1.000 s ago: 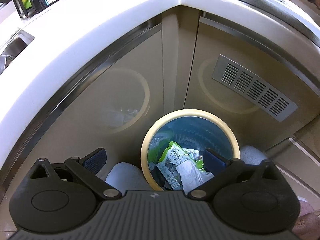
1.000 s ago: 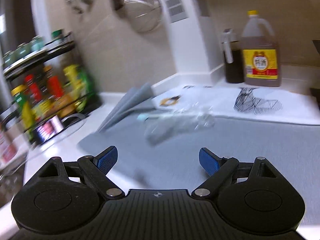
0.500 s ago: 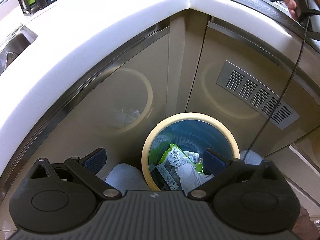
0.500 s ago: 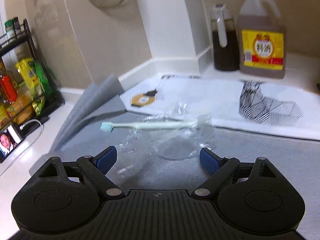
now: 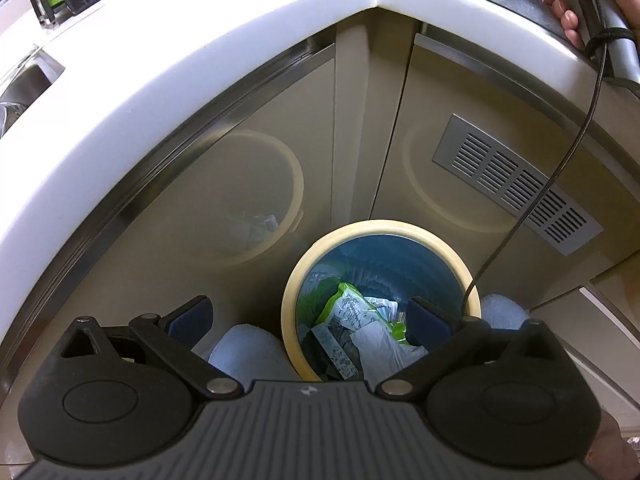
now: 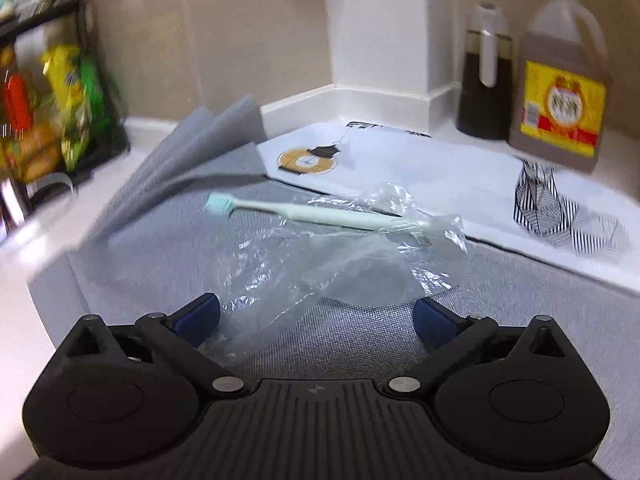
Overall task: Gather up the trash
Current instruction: 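Close the right tool on the clear plastic wrapper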
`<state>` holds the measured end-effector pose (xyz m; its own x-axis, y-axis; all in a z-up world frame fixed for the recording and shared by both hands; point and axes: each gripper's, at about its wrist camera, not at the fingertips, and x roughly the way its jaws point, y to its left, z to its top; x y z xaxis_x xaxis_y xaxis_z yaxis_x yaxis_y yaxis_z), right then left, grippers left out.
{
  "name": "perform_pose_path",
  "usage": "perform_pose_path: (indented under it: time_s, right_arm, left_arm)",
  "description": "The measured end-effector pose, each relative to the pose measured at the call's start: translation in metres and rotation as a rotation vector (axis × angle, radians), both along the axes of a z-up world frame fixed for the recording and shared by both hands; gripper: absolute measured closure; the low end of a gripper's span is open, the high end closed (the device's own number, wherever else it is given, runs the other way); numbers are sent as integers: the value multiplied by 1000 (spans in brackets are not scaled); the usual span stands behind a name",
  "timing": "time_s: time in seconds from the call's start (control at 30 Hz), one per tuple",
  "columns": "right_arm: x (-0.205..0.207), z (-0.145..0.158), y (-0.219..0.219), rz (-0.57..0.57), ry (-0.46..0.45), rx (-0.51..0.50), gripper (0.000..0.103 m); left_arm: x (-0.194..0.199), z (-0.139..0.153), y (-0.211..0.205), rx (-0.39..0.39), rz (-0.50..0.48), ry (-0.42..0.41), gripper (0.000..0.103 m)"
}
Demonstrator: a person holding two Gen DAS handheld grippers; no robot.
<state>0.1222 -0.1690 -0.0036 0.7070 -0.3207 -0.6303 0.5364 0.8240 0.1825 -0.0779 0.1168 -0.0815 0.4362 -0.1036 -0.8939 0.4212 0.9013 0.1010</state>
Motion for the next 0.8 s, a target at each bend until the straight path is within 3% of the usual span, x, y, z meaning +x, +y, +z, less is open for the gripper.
perform_pose_path:
  time_s: [0.07, 0.1, 0.13, 0.2, 0.23, 0.37, 0.5, 0.67, 0.8]
  right_arm:
    - [-2, 2, 0, -5, -7, -14, 14]
    - [-4, 3, 0, -5, -16, -24, 34]
    - [-7, 4, -1, 0, -25, -30, 60]
    - [-13, 5, -5, -1, -31, -38, 88]
    - [-18, 4, -9, -17, -39, -30, 96]
    - [-43, 0, -29, -42, -50, -21, 98]
    - [-76, -4, -52, -53, -42, -34, 98]
    - [-112, -9, -81, -65, -67, 4, 98]
    - [-121, -13, -97, -64, -105, 67, 98]
  left_arm:
    - [0, 0, -1, 2, 0, -2, 0]
    - [0, 1, -1, 1, 2, -4, 0]
    - [0, 1, -1, 0, 3, -6, 0]
    - [0, 3, -1, -2, 4, -9, 0]
    - [0, 5, -1, -4, 1, -13, 0]
    - [-1, 22, -7, -30, -28, -57, 0]
    - [1, 54, -22, -73, -95, -164, 0]
    - [4, 98, -63, -90, -259, -358, 0]
    - [23, 118, -112, -76, -420, -466, 0]
